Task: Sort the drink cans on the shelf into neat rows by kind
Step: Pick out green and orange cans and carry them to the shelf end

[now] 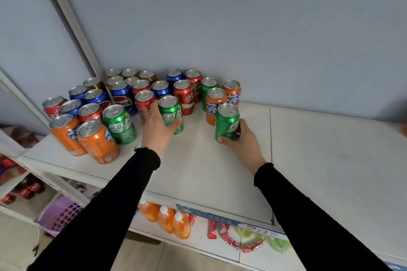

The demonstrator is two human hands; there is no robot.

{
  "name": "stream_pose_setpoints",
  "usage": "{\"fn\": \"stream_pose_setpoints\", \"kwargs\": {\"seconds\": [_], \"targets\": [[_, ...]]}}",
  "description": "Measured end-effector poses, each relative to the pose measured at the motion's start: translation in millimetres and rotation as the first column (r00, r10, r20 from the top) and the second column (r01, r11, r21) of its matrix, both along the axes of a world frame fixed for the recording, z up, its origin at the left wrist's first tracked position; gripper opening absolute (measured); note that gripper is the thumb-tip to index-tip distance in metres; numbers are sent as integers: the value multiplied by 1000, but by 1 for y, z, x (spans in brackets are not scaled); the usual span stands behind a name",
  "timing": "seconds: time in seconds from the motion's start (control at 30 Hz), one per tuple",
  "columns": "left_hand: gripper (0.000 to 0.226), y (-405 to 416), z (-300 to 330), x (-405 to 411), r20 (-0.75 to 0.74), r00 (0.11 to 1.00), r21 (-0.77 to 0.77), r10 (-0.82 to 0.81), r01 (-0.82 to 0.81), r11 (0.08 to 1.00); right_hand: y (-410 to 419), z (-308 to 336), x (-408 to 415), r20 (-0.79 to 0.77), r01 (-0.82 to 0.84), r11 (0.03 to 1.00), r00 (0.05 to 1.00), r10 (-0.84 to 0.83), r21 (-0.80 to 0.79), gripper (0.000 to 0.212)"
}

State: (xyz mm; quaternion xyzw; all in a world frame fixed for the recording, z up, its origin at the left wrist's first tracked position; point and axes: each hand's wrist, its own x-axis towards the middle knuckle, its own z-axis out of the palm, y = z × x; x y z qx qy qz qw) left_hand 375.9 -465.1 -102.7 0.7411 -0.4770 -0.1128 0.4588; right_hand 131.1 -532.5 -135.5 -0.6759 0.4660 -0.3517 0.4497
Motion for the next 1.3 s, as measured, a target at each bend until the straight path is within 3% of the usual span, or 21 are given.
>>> {"fn": "stream_pose_setpoints", "kwargs": {"seconds": [0.3,0.57,0.97,1.3], "targets": [[70,1,4,0,-109,989,-73,-102,95,993,11,0,10,65,132,991,989,-132,7,64],[73,4,6,-49,-157,910,-129,-383,366,922,42,5,-23,99,337,942,937,-335,2,60],[73,-24,10,-219,-110,734,-104,-671,663,742,92,21,-190,52,649,757,761,-647,-73,55],[72,-28,12,-426,-96,640,-85,-763,758,647,110,17,-389,34,700,707,713,-701,-105,60]]}}
